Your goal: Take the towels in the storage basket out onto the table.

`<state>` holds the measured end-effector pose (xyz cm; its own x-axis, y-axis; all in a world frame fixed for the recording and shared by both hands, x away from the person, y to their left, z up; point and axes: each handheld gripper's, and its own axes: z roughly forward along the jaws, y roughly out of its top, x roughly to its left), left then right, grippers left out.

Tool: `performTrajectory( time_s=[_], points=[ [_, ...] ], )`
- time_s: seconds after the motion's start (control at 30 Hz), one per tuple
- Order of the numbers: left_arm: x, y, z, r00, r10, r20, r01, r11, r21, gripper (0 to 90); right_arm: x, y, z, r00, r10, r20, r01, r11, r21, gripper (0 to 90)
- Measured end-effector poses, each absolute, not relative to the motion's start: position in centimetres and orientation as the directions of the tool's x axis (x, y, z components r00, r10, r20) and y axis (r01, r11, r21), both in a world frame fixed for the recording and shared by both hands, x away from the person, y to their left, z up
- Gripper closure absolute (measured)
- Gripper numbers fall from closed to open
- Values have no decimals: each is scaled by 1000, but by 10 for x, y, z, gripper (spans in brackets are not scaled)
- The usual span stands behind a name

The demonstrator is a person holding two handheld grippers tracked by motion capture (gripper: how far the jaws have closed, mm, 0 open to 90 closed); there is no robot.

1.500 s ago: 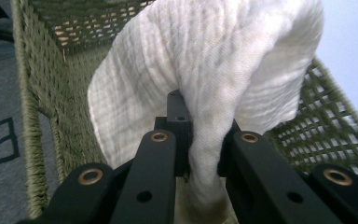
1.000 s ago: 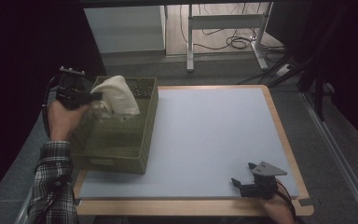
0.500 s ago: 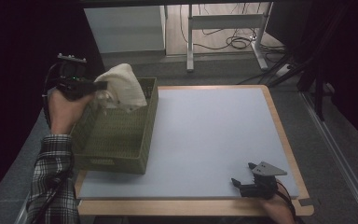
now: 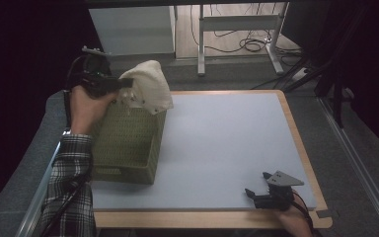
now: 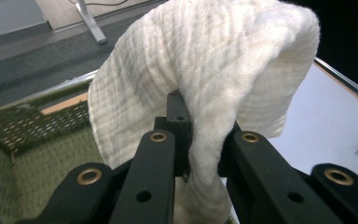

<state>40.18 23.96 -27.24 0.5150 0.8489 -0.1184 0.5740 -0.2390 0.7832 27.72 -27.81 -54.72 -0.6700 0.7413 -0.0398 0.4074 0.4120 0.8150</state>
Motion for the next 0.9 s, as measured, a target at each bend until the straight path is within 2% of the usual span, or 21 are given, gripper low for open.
performTrajectory(
  time_s=[0.57,0.9],
  points=[
    [422,179,-279,602,791,-107,549,-313,775,828,277,-278,-547,-671,740,-39,407,412,815,82],
    [436,133,-296,660,745,-98,540,-380,751,823,277,-278,-547,-672,740,-39,407,412,815,82]
  ],
)
